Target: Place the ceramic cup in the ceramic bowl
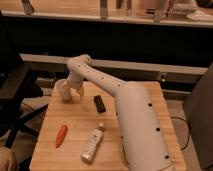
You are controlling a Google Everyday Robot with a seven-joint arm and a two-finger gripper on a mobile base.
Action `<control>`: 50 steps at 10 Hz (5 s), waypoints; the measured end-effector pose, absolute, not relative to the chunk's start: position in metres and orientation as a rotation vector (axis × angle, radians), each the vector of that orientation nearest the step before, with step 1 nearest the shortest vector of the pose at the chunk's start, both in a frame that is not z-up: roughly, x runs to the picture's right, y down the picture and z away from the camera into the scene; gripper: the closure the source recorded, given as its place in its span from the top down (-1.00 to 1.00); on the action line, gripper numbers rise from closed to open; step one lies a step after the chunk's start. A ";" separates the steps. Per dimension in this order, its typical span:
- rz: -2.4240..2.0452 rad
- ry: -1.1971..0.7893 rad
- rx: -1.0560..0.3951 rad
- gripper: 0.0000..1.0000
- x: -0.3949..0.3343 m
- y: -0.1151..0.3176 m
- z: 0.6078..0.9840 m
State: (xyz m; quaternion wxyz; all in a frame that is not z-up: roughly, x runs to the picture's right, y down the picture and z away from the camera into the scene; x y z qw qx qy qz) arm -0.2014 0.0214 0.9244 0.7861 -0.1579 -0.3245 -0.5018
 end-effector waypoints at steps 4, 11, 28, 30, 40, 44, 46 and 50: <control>-1.094 -0.704 -0.351 0.60 -0.200 0.023 0.927; -1.116 -0.729 -0.373 0.58 -0.200 0.024 0.926; -1.135 -0.790 -0.433 0.34 -0.195 0.021 0.921; -1.133 -0.794 -0.434 0.58 -0.193 0.022 0.920; -1.149 -0.823 -0.468 -0.44 -0.184 0.018 0.914; -1.156 -0.820 -0.479 -0.91 -0.178 0.015 0.910; -1.142 -0.810 -0.478 -0.91 -0.160 0.015 0.906; -1.131 -0.808 -0.480 -0.73 -0.151 0.013 0.902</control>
